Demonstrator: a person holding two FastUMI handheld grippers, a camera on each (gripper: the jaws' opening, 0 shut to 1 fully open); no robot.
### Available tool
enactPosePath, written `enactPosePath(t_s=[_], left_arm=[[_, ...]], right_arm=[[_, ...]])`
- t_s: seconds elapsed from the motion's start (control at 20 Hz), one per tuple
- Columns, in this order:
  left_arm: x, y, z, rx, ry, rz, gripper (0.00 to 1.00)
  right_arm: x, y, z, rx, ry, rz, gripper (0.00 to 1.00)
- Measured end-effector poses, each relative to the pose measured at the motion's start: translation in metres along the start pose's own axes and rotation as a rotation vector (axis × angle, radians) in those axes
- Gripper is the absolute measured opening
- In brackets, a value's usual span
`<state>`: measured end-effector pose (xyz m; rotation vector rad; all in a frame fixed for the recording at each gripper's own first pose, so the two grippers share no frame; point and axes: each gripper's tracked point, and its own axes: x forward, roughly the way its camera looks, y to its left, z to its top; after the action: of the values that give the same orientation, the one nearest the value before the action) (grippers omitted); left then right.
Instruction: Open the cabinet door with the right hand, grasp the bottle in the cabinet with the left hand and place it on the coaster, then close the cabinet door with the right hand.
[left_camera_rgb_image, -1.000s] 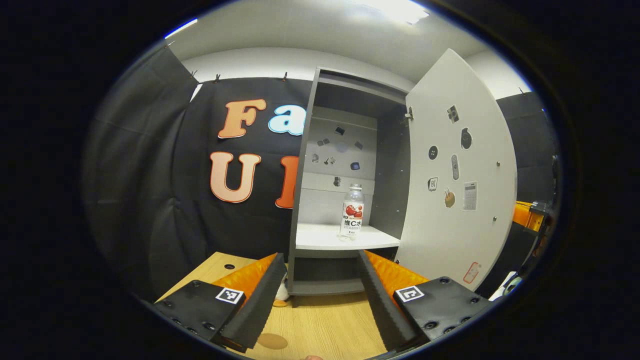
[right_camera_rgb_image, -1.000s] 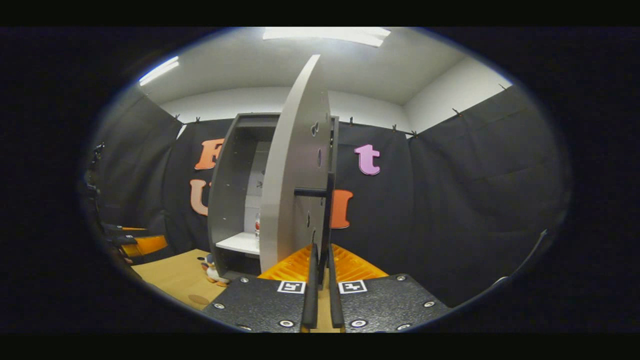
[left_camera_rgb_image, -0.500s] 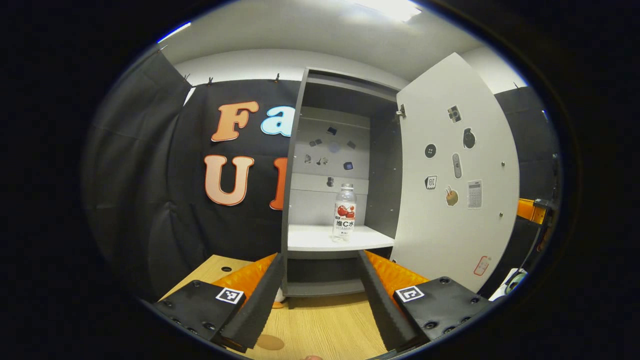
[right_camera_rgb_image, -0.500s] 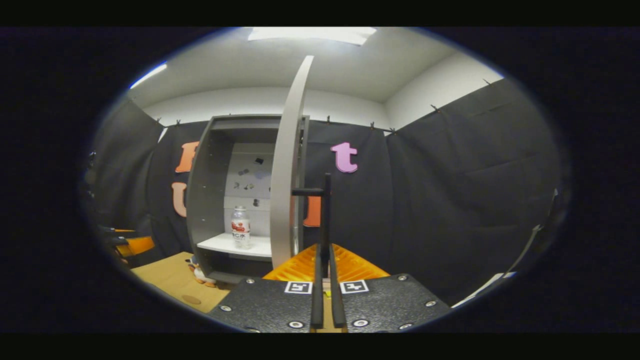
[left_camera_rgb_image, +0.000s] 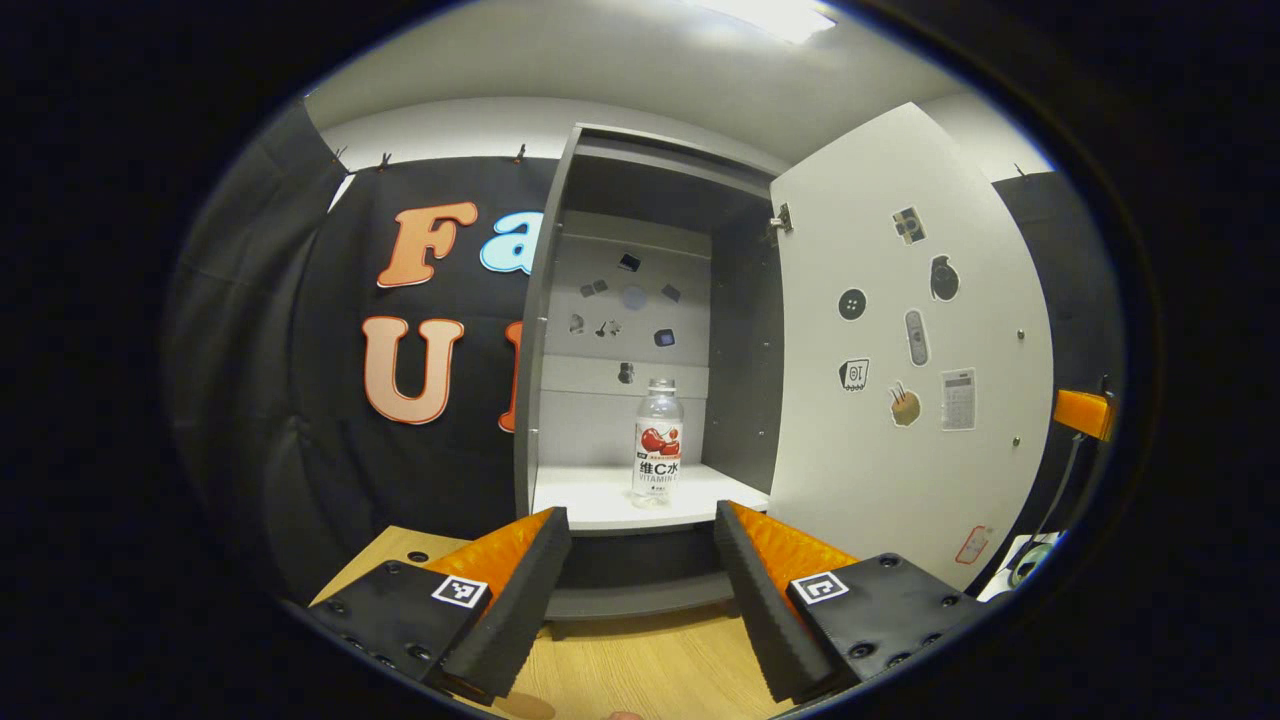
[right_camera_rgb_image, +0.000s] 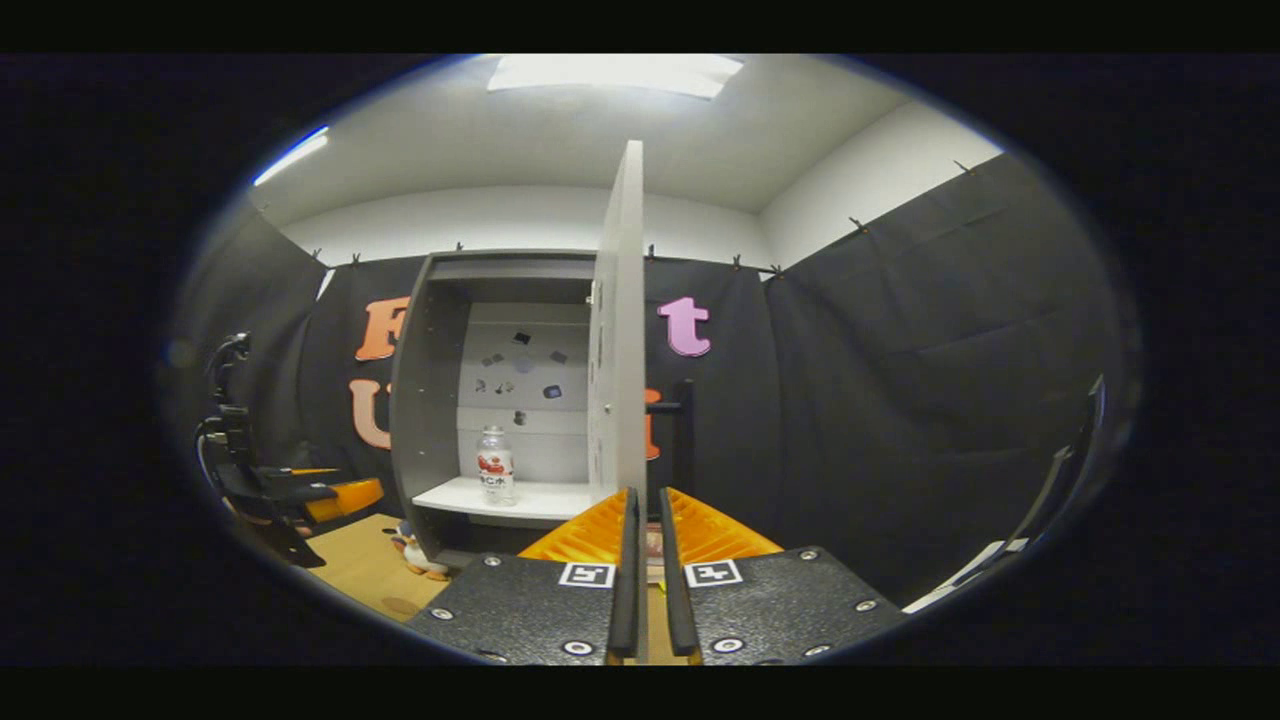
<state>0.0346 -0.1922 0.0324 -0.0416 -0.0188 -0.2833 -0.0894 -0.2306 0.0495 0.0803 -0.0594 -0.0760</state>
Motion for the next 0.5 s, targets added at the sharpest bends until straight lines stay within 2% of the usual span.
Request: enactPosePath(t_s=[0.05,0.1,0.15,0.2,0.25,0.35,0.4,0.45,0.5], left_arm=[[0.013,-0.002,0.0,-0.005,-0.007,-0.019,0.95],[0.025,-0.005,0.0,-0.007,-0.008,-0.039,0.95],[0.038,-0.005,-0.003,-0.006,-0.008,-0.055,0.95],[0.05,-0.005,-0.007,-0.008,-0.007,-0.067,0.94],[0.064,-0.005,-0.014,-0.012,-0.004,-0.078,0.95],[0.089,-0.007,-0.024,-0.019,0.005,-0.1,0.94],[0.101,-0.006,-0.03,-0.019,0.01,-0.108,0.94],[0.114,-0.005,-0.035,-0.017,0.016,-0.115,0.94],[0.126,-0.005,-0.04,-0.016,0.02,-0.121,0.94]], right_arm=[[-0.001,0.01,-0.003,-0.003,0.001,0.006,0.09],[-0.001,0.02,-0.006,-0.004,0.001,0.008,0.19],[0.002,0.029,-0.008,-0.004,0.003,0.01,0.14],[0.004,0.039,-0.011,-0.007,0.004,0.018,0.15],[0.008,0.051,-0.015,-0.016,0.009,0.027,0.25],[0.019,0.071,-0.023,-0.051,0.004,0.03,0.34],[0.025,0.079,-0.026,-0.076,-0.001,0.031,0.34],[0.032,0.088,-0.027,-0.099,-0.003,0.025,0.44],[0.039,0.095,-0.03,-0.112,-0.004,0.016,0.48]])
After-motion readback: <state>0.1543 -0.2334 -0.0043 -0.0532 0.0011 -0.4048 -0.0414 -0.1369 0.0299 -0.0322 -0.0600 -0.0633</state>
